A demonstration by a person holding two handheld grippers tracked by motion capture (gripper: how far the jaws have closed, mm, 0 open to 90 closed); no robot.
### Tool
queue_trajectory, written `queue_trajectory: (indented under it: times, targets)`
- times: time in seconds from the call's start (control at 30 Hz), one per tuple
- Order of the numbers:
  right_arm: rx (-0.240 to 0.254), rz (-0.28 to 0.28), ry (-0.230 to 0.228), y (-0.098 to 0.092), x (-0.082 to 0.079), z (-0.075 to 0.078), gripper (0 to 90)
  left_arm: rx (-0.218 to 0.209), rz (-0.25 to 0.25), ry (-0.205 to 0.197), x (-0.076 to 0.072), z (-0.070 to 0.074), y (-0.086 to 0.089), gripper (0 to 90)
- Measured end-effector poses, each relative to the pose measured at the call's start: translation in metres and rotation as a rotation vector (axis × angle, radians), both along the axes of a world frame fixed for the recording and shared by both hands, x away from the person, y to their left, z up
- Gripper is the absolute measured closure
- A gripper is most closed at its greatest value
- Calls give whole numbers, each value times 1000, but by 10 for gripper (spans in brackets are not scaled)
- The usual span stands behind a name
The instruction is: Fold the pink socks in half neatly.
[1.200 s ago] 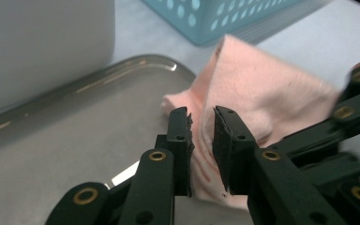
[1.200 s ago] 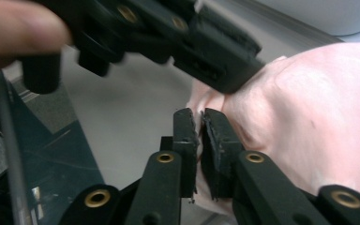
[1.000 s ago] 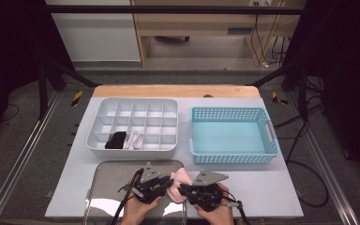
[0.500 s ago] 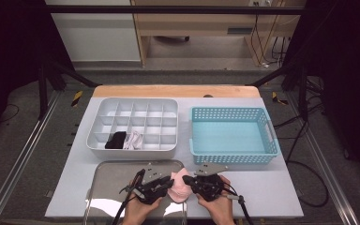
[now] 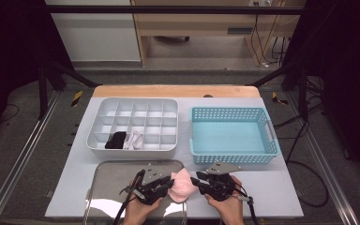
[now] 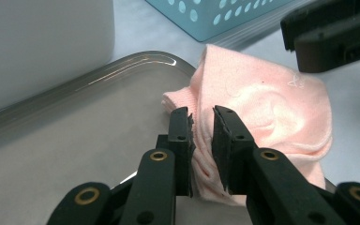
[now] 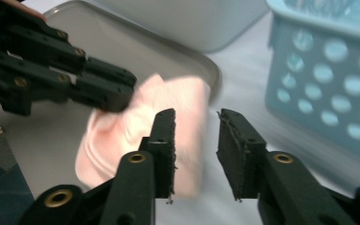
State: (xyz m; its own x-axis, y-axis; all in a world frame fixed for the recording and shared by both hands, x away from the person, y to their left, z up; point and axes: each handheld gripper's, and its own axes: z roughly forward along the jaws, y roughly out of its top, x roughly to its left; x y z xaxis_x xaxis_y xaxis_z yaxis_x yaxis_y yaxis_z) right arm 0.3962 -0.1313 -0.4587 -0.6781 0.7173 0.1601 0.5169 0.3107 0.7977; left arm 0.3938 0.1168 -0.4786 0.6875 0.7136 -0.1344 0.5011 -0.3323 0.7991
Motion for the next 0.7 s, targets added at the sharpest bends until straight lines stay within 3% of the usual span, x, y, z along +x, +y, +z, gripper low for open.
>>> queue_trajectory:
  times: [0.13,0.33,0.47,0.57,0.7]
  targets:
    - [-5,3,45,-3,-1,-12,634,2,1,-4,0,0,0,759]
    - [-10,28,113,1,2,-25,737,1,6,-5,0,0,-2,757]
    - [5,34,130,1,2,-26,842,-3,8,-7,1,0,-2,754]
    - [10,29,133,0,1,-22,854,-15,13,-9,1,3,-1,741]
    - [25,9,113,-2,-2,-13,854,-67,10,-37,-2,19,2,761]
